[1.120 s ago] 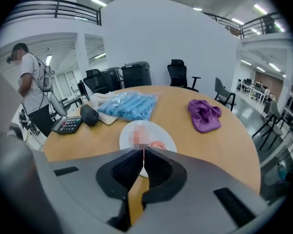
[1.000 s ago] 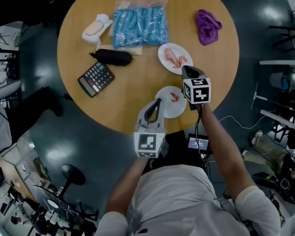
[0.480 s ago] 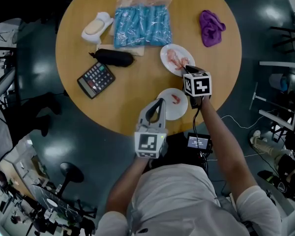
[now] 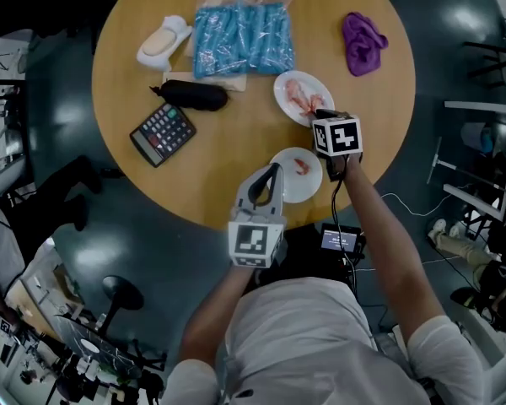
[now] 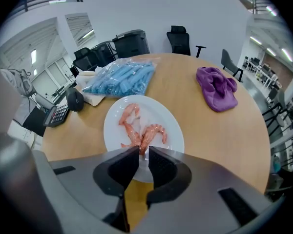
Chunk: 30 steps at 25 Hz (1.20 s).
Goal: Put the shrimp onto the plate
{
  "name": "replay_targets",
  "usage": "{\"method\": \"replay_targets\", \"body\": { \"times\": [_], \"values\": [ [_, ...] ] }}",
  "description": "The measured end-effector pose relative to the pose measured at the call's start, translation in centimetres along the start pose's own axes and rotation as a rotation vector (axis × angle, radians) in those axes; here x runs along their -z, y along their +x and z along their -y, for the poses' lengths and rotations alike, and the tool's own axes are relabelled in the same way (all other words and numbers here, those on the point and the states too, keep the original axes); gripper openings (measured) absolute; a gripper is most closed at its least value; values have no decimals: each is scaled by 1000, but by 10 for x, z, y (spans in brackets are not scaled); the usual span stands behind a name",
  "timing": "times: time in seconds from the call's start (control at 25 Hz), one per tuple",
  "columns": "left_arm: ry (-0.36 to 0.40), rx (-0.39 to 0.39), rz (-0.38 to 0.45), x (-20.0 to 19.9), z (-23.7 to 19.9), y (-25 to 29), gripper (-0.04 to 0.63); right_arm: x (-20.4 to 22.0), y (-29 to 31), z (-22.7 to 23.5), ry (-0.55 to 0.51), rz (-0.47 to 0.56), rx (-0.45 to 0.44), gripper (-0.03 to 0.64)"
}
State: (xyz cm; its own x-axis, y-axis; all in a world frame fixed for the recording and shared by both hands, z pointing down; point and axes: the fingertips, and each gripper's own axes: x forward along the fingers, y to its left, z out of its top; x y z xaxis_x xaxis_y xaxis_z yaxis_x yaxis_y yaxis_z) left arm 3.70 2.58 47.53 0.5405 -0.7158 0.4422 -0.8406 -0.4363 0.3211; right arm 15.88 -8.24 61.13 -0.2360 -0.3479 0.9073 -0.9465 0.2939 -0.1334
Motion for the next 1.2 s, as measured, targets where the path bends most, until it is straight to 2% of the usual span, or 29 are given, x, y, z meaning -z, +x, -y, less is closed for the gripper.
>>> {"method": "replay_targets", "body": {
  "times": [0.24, 0.48, 0.84, 1.0, 1.2],
  "values": [
    [-6, -3, -2, 2, 1, -1, 7, -3, 2, 2, -60, -26, 44, 48],
    [-7, -10, -3, 6, 0, -8, 8, -2, -3, 4, -85, -4, 82, 32],
    [0, -28, 11, 4, 3, -21, 8, 3, -37, -8, -57, 67, 51, 31],
    [2, -29, 15, 5, 7, -32, 8, 30, -72, -38, -96, 102, -15, 31],
    [-2, -30, 15, 13, 14, -46, 8, 90, -91, -96, -221, 56, -91, 31]
  ]
}}
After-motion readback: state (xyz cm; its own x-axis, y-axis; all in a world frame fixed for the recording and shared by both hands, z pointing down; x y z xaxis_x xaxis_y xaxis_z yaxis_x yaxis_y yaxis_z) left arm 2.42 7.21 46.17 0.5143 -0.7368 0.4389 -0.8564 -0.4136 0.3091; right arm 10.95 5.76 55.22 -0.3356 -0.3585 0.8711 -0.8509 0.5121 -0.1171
